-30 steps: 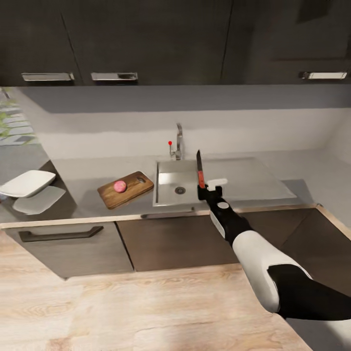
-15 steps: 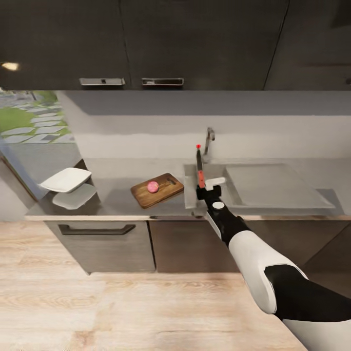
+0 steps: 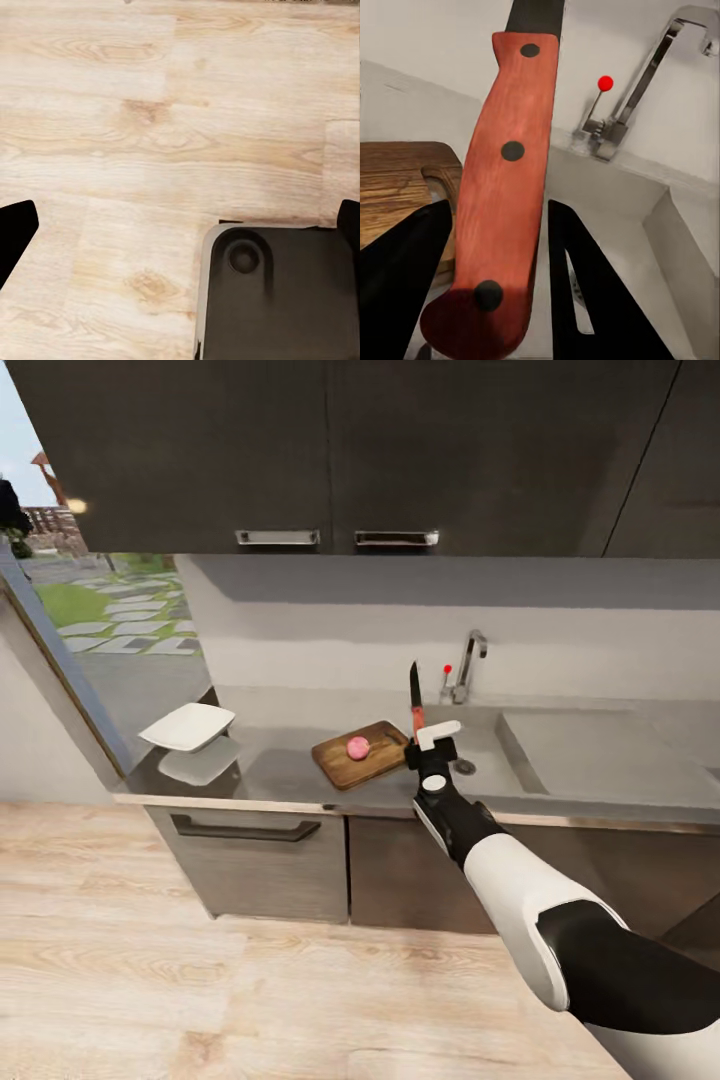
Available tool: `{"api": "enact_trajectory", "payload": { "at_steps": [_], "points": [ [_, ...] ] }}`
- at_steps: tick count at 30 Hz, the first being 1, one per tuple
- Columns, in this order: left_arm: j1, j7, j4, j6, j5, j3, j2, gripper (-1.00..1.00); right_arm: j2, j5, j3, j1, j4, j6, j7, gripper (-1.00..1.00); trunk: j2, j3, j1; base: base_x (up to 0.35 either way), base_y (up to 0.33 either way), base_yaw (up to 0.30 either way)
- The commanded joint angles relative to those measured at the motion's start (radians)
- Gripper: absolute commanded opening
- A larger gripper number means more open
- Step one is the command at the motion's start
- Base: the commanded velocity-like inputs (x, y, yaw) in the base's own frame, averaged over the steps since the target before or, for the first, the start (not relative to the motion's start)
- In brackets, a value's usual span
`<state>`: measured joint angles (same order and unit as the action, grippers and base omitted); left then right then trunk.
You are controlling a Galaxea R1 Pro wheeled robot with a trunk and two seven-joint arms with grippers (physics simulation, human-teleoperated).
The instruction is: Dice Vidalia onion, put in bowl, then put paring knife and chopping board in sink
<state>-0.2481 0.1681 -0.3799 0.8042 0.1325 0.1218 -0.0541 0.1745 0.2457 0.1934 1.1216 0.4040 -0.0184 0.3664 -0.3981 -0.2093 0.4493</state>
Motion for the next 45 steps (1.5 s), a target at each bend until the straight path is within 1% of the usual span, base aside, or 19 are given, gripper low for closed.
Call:
{"api": "enact_trajectory", "payload": {
  "at_steps": [1,3,4,5,6,7,8,10,14,16,20,25,27,32,41,43,45],
  "points": [
    [0.000,0.004,-0.002,0.001,0.010,0.009,-0.001,1.00,0.000,0.004,0.007,0.001,-0.001,0.011,0.011,-1.00,-0.002,0.000,0.001,0.000,0.004,0.142],
    [0.000,0.004,0.000,0.001,0.010,0.009,-0.001,1.00,0.000,0.005,0.013,0.001,-0.001,0.031,0.029,-1.00,-0.002,0.002,0.001,0.000,0.001,0.142],
    [0.000,0.004,0.003,0.001,0.010,0.009,-0.001,1.00,0.000,0.005,0.024,0.001,-0.001,0.038,0.036,-1.00,-0.002,0.004,0.001,0.000,0.001,0.143],
    [0.000,0.004,0.007,0.001,0.010,0.009,0.000,1.00,0.000,0.005,0.066,0.001,-0.001,0.058,0.048,-1.00,-0.002,0.005,0.001,0.000,0.000,0.142],
    [0.000,0.004,0.008,0.001,0.009,0.009,0.000,1.00,0.000,0.005,0.094,0.001,-0.001,0.069,0.055,-1.00,-0.002,0.006,0.001,0.000,0.000,0.142],
    [0.000,0.004,0.009,0.001,0.009,0.009,0.000,1.00,0.000,0.005,0.135,0.001,-0.001,0.084,0.070,-1.00,-0.002,0.008,0.001,0.000,0.000,0.142],
    [0.000,0.004,0.009,0.001,0.009,0.009,0.000,1.00,0.000,0.005,0.157,0.001,-0.001,0.091,0.084,-1.00,-0.002,0.009,0.001,0.000,0.000,0.142],
    [0.000,0.004,0.010,0.001,0.009,0.009,0.000,1.00,0.000,0.004,0.187,0.001,-0.001,0.100,0.115,-1.00,-0.002,0.012,0.001,0.000,0.000,0.142],
    [0.000,0.004,0.010,0.001,0.009,0.009,0.000,1.00,0.000,0.004,0.202,0.001,-0.001,0.115,0.134,-1.00,-0.002,0.017,0.001,0.000,0.000,0.142],
    [0.000,0.004,0.010,0.001,0.009,0.009,0.000,1.00,0.000,0.004,0.218,0.001,-0.001,0.157,0.135,-1.00,-0.002,0.020,0.001,0.000,0.000,0.143],
    [0.000,0.004,0.011,0.001,0.009,0.009,0.001,1.00,0.000,0.004,0.277,0.001,-0.001,0.190,0.135,-1.00,-0.002,0.025,0.001,0.000,0.000,0.144],
    [0.000,0.004,0.012,0.001,0.009,0.009,0.005,1.00,0.000,0.004,0.329,0.001,-0.001,0.219,0.137,-1.00,-0.002,0.032,0.001,0.000,0.000,0.147],
    [0.000,0.004,0.013,0.001,0.009,0.009,0.005,1.00,0.000,0.004,0.340,0.001,-0.001,0.236,0.137,-1.00,-0.002,0.035,0.001,0.000,0.000,0.149],
    [0.000,0.003,0.013,0.001,0.009,0.009,0.006,1.00,0.000,0.005,0.343,0.001,-0.001,0.242,0.137,-1.00,-0.002,0.041,0.001,0.000,-0.018,0.150],
    [0.000,0.003,0.013,0.001,0.009,0.009,0.006,1.00,0.000,0.005,0.345,0.001,-0.001,0.244,0.138,-1.00,-0.002,0.050,0.001,0.000,-0.186,0.119],
    [0.000,0.002,0.013,0.001,0.009,0.009,0.006,1.00,0.000,0.023,0.345,0.001,-0.002,0.244,0.138,-1.00,-0.002,0.051,0.001,0.000,-0.033,0.017],
    [0.000,0.002,0.013,0.001,0.009,0.009,0.006,1.00,0.000,0.075,0.344,0.001,-0.009,0.248,0.139,-1.00,-0.002,0.051,0.001,0.000,-0.018,0.007]
  ]
}}
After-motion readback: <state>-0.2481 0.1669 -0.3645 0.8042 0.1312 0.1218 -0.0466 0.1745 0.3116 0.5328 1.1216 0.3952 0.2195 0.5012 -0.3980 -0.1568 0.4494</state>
